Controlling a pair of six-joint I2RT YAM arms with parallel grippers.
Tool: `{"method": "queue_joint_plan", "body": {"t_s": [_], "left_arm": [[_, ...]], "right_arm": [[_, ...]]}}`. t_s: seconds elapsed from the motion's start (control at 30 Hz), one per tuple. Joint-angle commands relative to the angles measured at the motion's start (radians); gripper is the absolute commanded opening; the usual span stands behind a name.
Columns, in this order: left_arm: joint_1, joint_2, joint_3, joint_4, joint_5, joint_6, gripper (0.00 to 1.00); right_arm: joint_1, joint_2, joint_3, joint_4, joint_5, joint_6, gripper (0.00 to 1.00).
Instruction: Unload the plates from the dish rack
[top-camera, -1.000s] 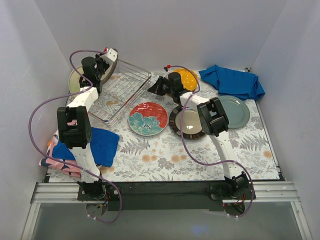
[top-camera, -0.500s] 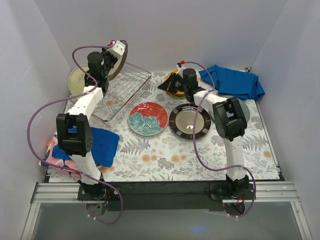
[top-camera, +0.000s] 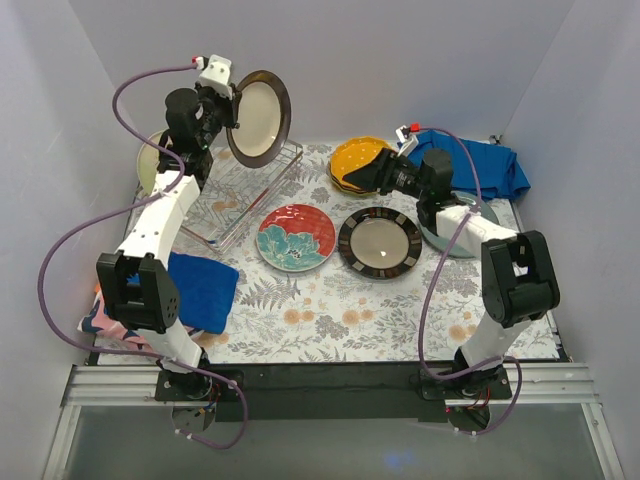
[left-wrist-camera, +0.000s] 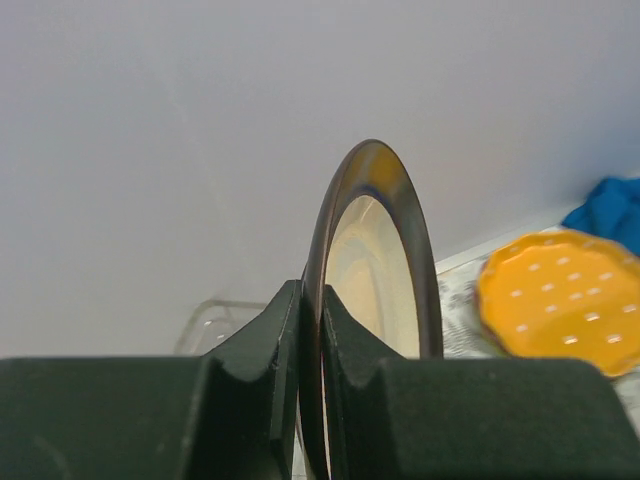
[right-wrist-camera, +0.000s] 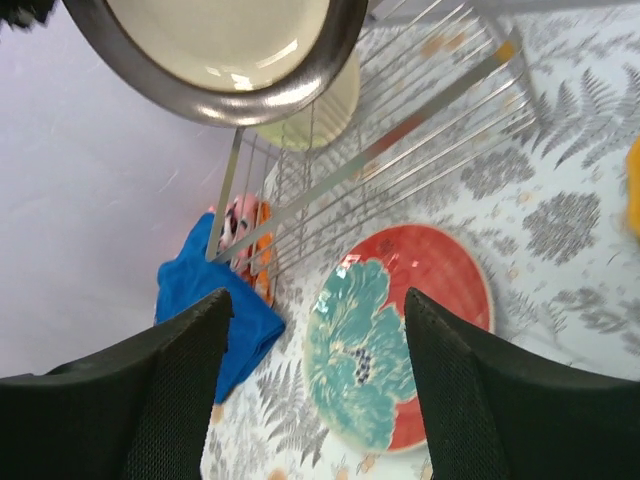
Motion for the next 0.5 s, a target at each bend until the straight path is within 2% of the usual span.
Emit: {"method": "queue_joint_plan", "body": {"t_s": [0.0, 0.13, 0.2, 0.37, 0.47], "left_arm": [[0.0, -0.159, 0.059, 0.086, 0.072, -0.235, 0.0], [-0.012, -0.204, -0.015, 0.076, 0.156, -0.373, 0.0], [-0.065, -0.218, -0.053, 0.076, 0.103, -0.366, 0.0], [-0.078, -0.206, -0.11, 0.125, 0.239, -0.594, 0.0], [-0.093, -0.23, -0.252, 0.251, 0.268, -0.701, 0.0]], "right_arm": [[0.001, -0.102, -0.095, 0.104, -0.062, 0.015, 0.77], [-0.039, -0.191, -0.188, 0.117, -0.062, 0.079, 0.89], [-0.064, -0.275, -0.279, 0.117, -0.035, 0.087, 0.89], [-0.171, -0.502, -0.428, 0.054, 0.024, 0.092, 0.89], [-0.258, -0.621, -0.448, -0.088, 0.081, 0.012, 0.89]]}}
